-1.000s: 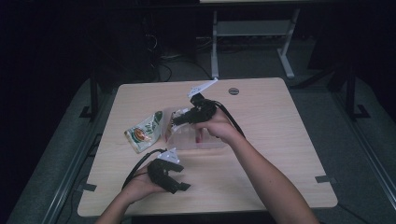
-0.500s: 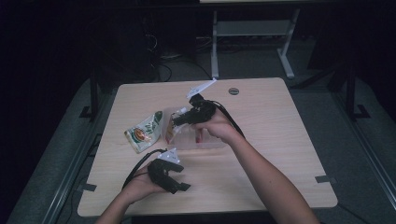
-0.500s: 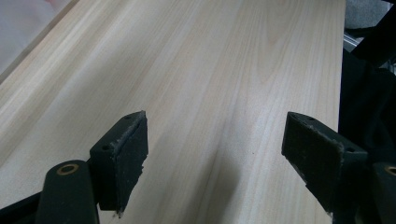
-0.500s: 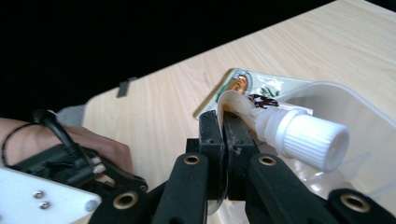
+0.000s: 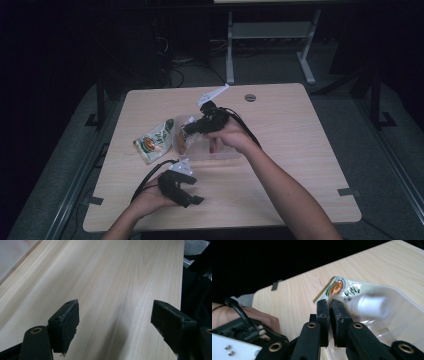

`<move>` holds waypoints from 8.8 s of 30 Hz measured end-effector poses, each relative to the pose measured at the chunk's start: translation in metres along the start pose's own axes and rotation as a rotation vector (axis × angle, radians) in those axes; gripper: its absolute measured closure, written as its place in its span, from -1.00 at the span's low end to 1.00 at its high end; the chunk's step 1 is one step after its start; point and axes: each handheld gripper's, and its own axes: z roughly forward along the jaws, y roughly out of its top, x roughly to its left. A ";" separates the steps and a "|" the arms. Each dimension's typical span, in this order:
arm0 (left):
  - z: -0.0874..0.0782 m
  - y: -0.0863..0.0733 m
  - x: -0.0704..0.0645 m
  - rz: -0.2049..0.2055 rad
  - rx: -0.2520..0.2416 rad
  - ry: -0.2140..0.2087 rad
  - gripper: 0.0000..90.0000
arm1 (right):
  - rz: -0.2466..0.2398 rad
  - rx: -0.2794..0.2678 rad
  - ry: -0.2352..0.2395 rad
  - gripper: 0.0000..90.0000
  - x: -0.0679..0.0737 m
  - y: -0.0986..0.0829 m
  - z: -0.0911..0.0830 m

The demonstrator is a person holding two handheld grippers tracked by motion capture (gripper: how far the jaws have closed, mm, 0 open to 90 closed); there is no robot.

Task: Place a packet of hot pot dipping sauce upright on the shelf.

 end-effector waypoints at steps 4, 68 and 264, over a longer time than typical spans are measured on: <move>0.001 0.000 -0.001 -0.007 -0.006 -0.005 -0.50 | 0.018 -0.036 0.016 0.88 0.001 0.003 -0.006; -0.039 -0.009 0.016 -0.051 -0.050 0.065 -0.15 | 0.051 0.025 -0.275 -0.47 0.064 -0.186 -0.098; -0.049 0.008 -0.013 0.013 -0.061 0.083 1.00 | 0.184 0.007 -0.135 -0.63 0.054 -0.189 -0.108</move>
